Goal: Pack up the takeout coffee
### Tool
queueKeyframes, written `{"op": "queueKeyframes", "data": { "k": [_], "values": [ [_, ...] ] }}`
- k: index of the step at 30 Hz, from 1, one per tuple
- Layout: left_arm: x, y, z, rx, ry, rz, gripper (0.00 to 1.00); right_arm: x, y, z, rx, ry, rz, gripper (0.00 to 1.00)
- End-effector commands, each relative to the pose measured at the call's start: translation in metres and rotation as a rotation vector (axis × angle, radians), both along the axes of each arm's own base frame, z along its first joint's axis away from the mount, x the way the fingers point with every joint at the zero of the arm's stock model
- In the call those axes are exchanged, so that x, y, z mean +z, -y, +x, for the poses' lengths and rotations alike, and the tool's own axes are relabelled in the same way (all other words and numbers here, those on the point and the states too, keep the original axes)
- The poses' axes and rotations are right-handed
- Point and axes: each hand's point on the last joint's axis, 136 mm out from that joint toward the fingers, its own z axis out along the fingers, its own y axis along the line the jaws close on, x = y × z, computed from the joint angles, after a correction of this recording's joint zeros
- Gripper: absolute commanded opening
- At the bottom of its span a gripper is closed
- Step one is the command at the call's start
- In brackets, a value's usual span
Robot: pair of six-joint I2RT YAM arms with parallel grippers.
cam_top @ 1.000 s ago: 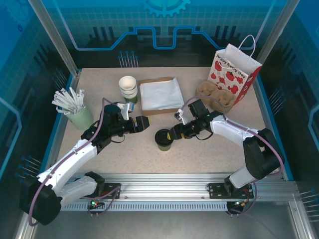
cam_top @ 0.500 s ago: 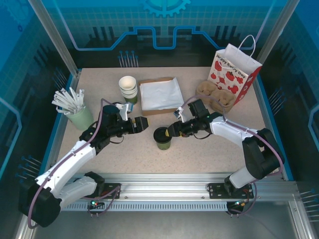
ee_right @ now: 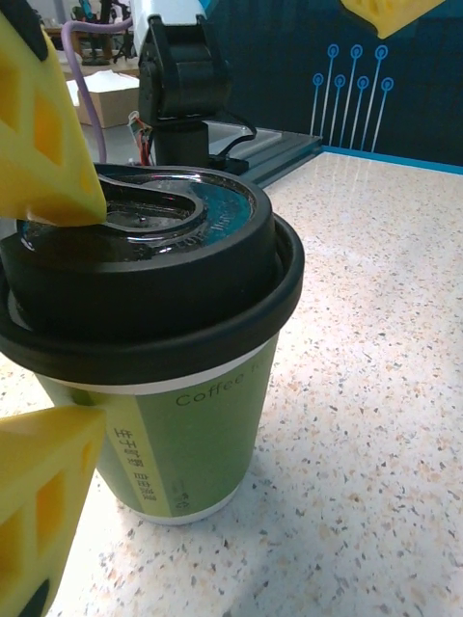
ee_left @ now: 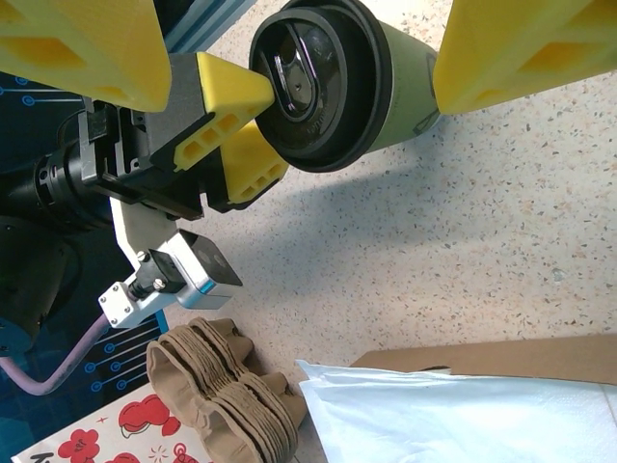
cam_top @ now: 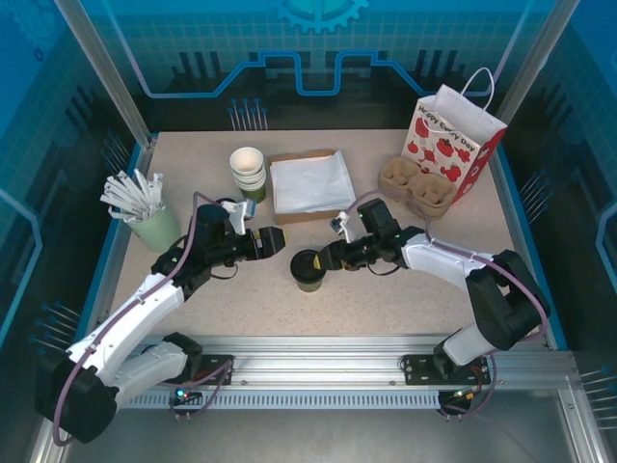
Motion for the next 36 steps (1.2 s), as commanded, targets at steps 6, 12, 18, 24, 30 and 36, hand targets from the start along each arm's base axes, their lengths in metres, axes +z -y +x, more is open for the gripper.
{"op": "queueKeyframes", "data": {
  "k": [6,12,18,24,30,36],
  "values": [
    [-0.002,-0.017,0.002,0.049,0.016,0.039,0.74,-0.005,-0.021,-0.003,0.003,0.013,0.000,0.52],
    [0.002,-0.026,0.003,0.076,0.025,0.033,0.74,-0.007,-0.045,-0.006,0.032,0.015,0.015,0.53],
    [0.004,-0.032,0.003,0.099,0.030,0.039,0.74,0.008,-0.065,0.000,0.065,0.049,0.034,0.55],
    [0.018,-0.033,0.003,0.108,0.064,0.030,0.77,0.030,-0.046,0.008,0.060,0.117,-0.011,0.66],
    [0.039,-0.027,0.010,0.097,0.104,-0.004,0.78,0.068,0.020,0.038,-0.008,0.318,-0.199,0.80],
    [0.062,-0.017,0.025,0.080,0.153,-0.051,0.80,0.092,0.141,0.112,-0.238,0.542,-0.703,0.83]
  ]
}}
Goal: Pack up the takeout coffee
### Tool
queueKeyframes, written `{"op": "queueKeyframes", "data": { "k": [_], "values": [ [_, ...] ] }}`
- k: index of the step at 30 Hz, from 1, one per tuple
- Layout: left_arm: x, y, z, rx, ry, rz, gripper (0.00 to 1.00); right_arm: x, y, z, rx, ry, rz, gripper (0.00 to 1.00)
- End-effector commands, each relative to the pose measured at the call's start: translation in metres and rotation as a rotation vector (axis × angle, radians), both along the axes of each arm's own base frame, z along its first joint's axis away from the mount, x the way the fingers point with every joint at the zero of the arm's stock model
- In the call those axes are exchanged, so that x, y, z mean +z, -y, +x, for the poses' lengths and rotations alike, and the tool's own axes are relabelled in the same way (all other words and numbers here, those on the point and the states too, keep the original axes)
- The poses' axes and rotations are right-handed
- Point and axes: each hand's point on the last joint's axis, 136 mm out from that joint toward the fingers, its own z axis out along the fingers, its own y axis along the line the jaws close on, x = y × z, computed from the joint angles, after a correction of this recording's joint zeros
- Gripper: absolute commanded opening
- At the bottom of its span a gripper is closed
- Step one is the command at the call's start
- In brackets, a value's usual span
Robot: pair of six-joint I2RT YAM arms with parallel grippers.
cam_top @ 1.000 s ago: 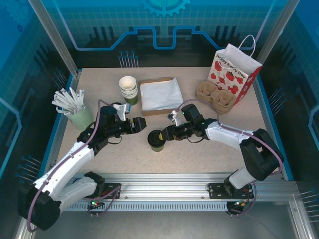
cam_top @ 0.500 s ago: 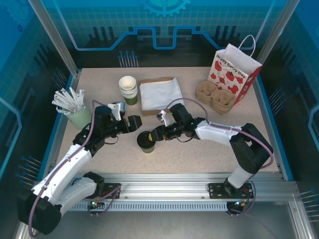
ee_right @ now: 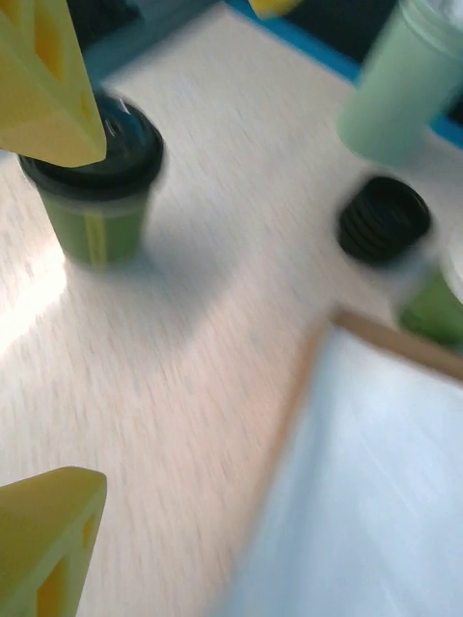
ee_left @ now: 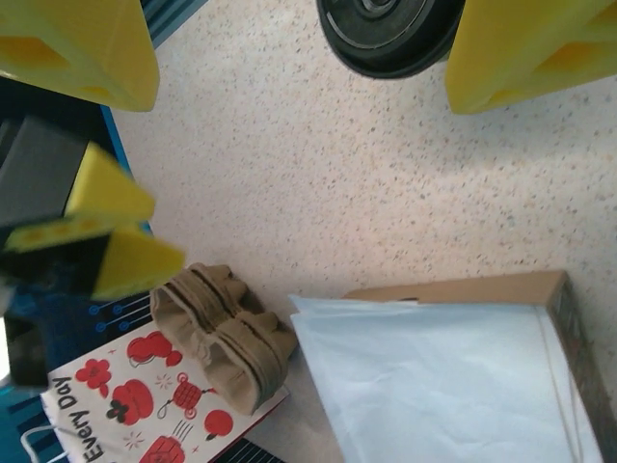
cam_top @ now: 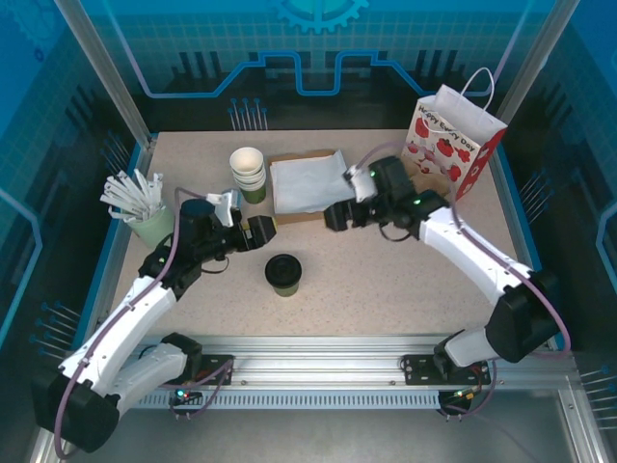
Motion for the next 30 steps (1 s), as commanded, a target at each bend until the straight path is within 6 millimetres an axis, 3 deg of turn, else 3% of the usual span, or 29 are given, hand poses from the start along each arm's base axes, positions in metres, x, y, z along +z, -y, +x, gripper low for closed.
{"op": "queueKeyframes", "data": {
  "k": [1,7,10,20,25,30],
  "values": [
    [0.031,0.007,0.013,-0.016,0.088,-0.042,0.80,-0.014,0.090,0.024,-0.146,0.045,-0.377,0.83],
    [0.042,0.017,0.024,-0.040,0.102,-0.075,0.79,-0.020,0.169,0.078,-0.306,-0.018,-0.519,0.80],
    [0.043,0.019,0.027,-0.043,0.104,-0.079,0.79,-0.035,0.190,0.092,-0.422,-0.123,-0.488,0.78],
    [0.039,0.028,0.031,-0.067,0.088,-0.092,0.78,-0.066,0.206,0.127,-0.626,-0.237,-0.482,0.66],
    [0.038,0.030,0.029,-0.076,0.088,-0.087,0.78,-0.076,0.202,0.136,-0.504,-0.223,-0.533,0.62],
    [0.034,0.030,0.028,-0.081,0.079,-0.078,0.78,-0.065,0.196,0.141,-0.311,-0.113,-0.591,0.56]
  ]
}}
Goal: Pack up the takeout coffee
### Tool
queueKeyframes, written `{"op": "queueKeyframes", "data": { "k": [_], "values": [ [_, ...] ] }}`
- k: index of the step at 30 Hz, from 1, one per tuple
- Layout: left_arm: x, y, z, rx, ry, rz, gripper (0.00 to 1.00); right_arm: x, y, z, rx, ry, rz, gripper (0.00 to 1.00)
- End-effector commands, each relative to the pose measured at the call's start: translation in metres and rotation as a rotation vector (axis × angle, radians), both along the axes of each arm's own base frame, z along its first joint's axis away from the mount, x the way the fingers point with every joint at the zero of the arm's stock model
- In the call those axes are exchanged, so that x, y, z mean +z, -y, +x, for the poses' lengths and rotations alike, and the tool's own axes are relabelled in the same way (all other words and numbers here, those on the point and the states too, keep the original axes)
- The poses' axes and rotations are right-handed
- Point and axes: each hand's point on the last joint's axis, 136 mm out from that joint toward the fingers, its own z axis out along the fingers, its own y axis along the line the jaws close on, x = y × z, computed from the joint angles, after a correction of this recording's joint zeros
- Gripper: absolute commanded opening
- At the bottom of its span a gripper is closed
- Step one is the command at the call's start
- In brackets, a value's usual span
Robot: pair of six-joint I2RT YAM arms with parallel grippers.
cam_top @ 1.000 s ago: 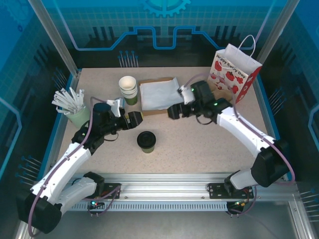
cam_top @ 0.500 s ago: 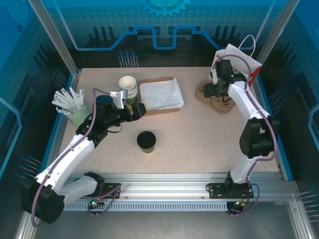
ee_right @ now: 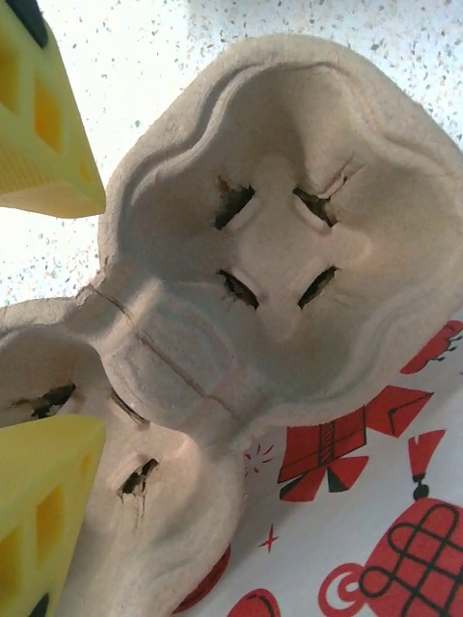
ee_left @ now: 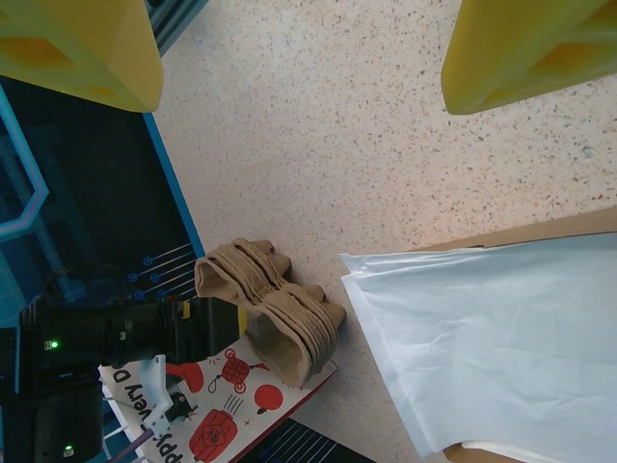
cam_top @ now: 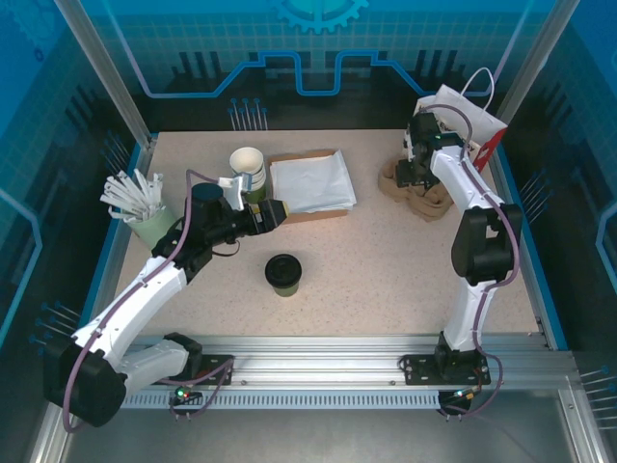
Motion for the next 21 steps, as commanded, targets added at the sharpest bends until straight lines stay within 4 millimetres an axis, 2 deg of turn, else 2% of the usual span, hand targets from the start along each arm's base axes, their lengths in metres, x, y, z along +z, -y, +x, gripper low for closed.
{"op": "queueKeyframes", "data": {
  "k": [1,4,9,21],
  "values": [
    [0.017,0.006,-0.001,-0.032,0.044,-0.018,0.77,0.016,-0.003,0.006,0.183,0.041,-0.050,0.56],
    [0.015,0.006,-0.002,-0.034,0.038,-0.009,0.78,0.018,0.005,0.011,0.229,0.041,-0.075,0.55],
    [0.013,0.006,-0.002,-0.034,0.033,-0.005,0.77,0.009,0.016,0.014,0.287,-0.021,-0.077,0.54],
    [0.011,0.009,-0.001,-0.041,0.021,0.003,0.77,-0.008,0.020,0.016,0.397,-0.067,-0.056,0.53]
  ]
}}
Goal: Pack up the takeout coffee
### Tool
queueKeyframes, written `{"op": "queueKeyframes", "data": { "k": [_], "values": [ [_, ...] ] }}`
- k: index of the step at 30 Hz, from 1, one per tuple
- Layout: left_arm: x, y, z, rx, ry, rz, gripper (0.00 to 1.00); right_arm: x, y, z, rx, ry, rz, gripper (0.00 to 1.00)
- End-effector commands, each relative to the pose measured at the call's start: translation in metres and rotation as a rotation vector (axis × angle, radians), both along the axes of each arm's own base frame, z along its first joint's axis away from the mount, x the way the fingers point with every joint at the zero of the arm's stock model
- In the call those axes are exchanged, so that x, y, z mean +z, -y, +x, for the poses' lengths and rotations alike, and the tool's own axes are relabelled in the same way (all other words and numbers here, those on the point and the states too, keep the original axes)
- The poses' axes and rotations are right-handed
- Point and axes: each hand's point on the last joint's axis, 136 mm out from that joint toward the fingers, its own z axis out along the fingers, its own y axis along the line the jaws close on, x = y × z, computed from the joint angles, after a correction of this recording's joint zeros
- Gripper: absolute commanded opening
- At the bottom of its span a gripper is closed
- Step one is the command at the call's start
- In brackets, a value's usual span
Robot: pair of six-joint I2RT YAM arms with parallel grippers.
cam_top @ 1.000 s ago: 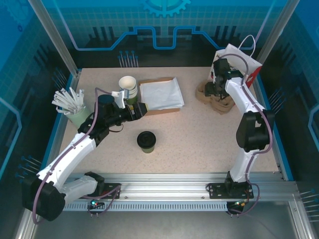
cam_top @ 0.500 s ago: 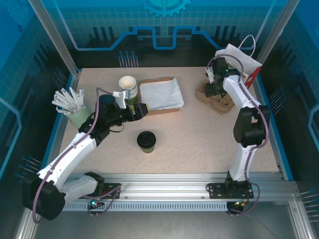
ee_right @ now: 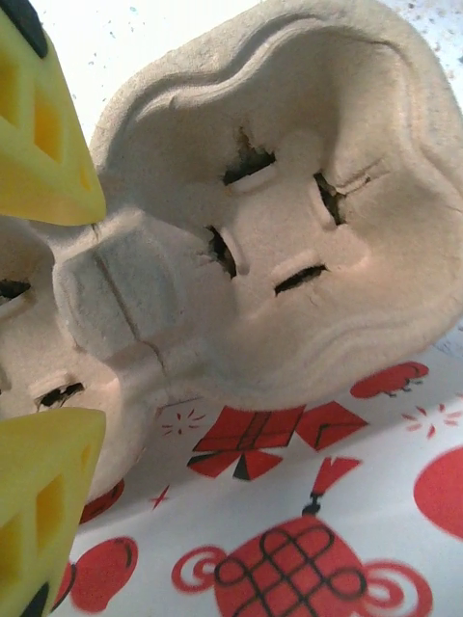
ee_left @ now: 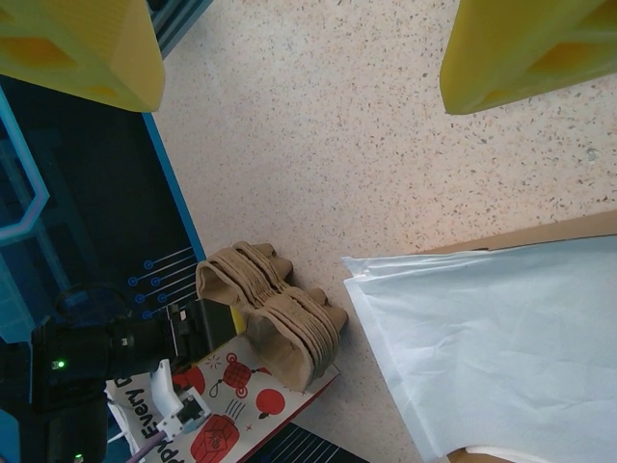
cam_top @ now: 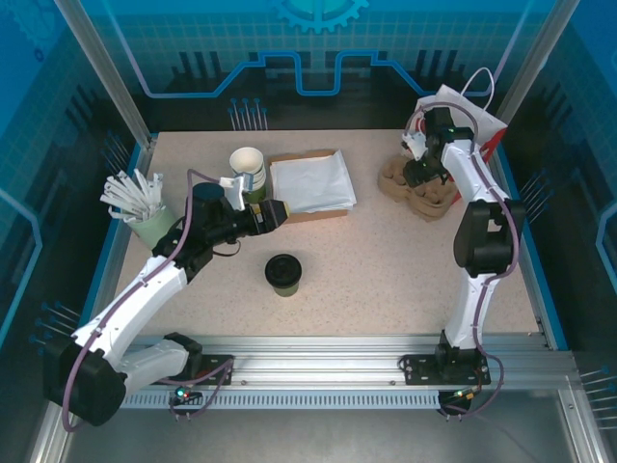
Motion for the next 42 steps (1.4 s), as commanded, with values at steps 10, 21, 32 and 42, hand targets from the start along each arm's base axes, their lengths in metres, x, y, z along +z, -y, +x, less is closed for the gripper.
{"op": "queueKeyframes", "data": {
  "k": [10,21,32,42],
  "values": [
    [0.013,0.008,-0.001,-0.033,0.032,0.004,0.76,-0.005,0.003,0.004,0.062,-0.047,-0.010,0.49],
    [0.011,0.008,-0.001,-0.036,0.026,0.007,0.76,-0.011,0.002,0.001,0.084,-0.074,-0.016,0.47],
    [0.012,0.008,-0.001,-0.038,0.028,0.009,0.76,-0.018,0.002,0.003,0.100,-0.097,-0.011,0.45],
    [0.009,0.008,-0.003,-0.037,0.022,0.013,0.76,-0.024,-0.004,-0.002,0.124,-0.136,0.025,0.45]
  ]
}}
